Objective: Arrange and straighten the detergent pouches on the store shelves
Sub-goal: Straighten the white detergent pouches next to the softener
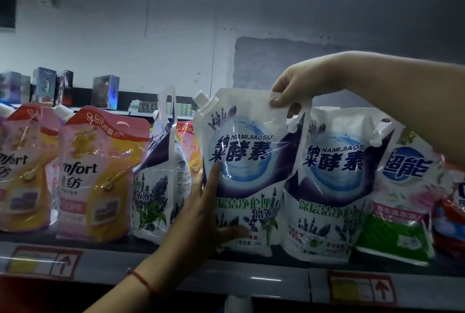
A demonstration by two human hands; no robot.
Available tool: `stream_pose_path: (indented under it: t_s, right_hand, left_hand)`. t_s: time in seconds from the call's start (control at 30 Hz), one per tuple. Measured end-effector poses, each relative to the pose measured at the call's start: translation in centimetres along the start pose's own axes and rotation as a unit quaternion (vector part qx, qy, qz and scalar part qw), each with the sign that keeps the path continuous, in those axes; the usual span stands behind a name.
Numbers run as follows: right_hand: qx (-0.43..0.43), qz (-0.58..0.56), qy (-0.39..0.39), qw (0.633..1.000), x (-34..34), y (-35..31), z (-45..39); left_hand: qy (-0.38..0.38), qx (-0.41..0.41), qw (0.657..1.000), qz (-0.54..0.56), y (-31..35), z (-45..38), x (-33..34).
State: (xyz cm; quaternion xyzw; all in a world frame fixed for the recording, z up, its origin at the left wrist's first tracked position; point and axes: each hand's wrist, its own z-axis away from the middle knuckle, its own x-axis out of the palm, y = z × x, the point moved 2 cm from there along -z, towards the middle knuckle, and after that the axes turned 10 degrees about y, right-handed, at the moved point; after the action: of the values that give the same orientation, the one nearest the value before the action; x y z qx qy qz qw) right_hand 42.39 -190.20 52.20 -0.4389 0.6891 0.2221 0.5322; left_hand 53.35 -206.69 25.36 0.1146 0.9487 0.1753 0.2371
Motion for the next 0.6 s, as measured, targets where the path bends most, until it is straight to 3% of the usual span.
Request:
stream_pose_path:
  t_s: [0.23,0.43,0.6]
  right_hand:
    - [-0.031,0.060,0.150,0.986,2.0,-0.2,-2.6]
    - [-0.062,0.123,0.207,0.969,3.3,-1.0,-1.5]
    - [-0.080,0.190,0.250,0.946,4.3,-1.0,0.7]
  left_hand:
    - [0.006,-0.014,1.000,0.019,0.1,0.3,0.7]
    - [0.006,-0.033,0.999,-0.027,0.4,0.6,0.1]
    - [-0.022,0.003,0.987,-0.159,1.6,1.1,-0.7]
